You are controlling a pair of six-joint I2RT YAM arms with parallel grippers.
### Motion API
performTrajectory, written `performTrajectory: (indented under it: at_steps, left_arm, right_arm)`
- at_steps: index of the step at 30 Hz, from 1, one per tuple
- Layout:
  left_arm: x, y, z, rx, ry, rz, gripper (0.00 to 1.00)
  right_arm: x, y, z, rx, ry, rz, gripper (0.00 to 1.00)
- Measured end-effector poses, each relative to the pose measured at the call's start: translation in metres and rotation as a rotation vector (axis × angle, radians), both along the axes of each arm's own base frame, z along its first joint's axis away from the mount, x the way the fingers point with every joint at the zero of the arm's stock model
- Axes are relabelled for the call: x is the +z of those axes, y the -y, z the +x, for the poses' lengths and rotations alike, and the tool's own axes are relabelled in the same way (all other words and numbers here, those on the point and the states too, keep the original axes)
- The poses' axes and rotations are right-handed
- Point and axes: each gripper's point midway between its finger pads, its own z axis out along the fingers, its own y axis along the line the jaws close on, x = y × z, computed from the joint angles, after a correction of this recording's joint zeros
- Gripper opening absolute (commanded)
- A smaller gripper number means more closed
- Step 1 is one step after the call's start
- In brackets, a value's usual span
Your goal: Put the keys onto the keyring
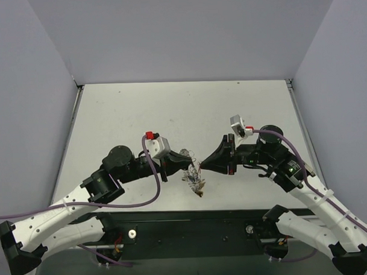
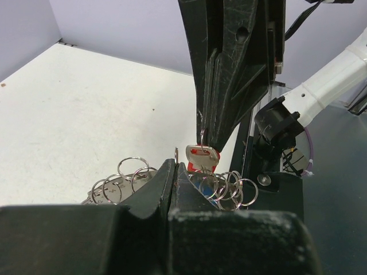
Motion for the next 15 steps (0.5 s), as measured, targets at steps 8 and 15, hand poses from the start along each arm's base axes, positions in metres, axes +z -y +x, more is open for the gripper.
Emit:
performTrajectory:
  at_steps: [8,15]
  left_arm:
    - [-0.003,0.002,0.001,0.000,-0.013,0.006,0.00]
    - [-0.003,0.002,0.002,0.004,-0.014,0.006,0.00]
  right_arm:
    - [0.003,-0.004,0.012,-0.044,0.027,-0.012,0.00]
    - [-0.005,-0.005,0.019,-0.073,0.021,-0.040,0.00]
